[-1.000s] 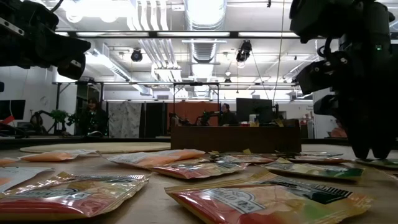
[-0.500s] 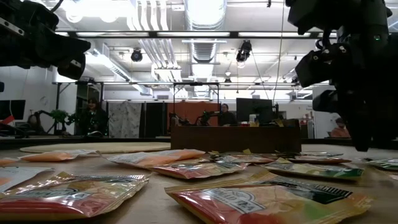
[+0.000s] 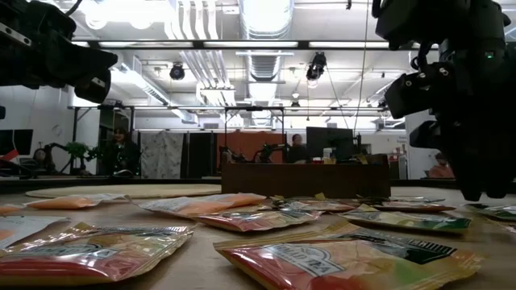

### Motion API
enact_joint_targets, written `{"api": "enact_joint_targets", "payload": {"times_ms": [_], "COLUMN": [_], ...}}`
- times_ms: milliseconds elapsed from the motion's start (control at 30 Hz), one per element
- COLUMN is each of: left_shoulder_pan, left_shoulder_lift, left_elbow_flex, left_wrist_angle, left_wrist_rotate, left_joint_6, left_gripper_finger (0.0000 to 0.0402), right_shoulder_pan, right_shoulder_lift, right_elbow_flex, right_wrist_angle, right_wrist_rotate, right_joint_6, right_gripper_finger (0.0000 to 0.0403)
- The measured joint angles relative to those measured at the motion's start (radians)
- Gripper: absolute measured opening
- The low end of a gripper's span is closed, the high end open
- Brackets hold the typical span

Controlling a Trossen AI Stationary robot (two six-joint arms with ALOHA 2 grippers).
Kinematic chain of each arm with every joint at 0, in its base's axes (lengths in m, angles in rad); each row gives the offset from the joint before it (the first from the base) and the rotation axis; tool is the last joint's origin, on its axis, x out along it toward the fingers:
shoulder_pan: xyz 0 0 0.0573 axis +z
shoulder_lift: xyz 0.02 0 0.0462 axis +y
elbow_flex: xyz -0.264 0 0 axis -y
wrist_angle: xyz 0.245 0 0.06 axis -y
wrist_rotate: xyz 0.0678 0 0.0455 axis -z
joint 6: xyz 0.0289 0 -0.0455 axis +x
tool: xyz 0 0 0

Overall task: Pick & Place Tea
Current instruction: Put the yellow tea bag into the right section of the wooden organizer

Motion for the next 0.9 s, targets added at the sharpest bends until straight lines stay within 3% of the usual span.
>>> {"api": "enact_joint_targets", "payload": {"times_ms": [900], "left_shoulder_pan": [-0.001], "left_shoulder_lift": [0.0], "left_elbow_flex": [0.0], "left_wrist_angle": [0.0], "left_wrist_rotate": [0.0], "left_joint_6": [0.0], "left_gripper_finger": [0.0], "right_shoulder_pan": [0.003], "right_shoulder_lift": [0.004], "right_elbow_flex": [-0.04], "right_wrist_angle": [0.052], "right_wrist_rotate": [0.035], "right_joint_6": [0.04], "right_gripper_finger": [0.0147]}}
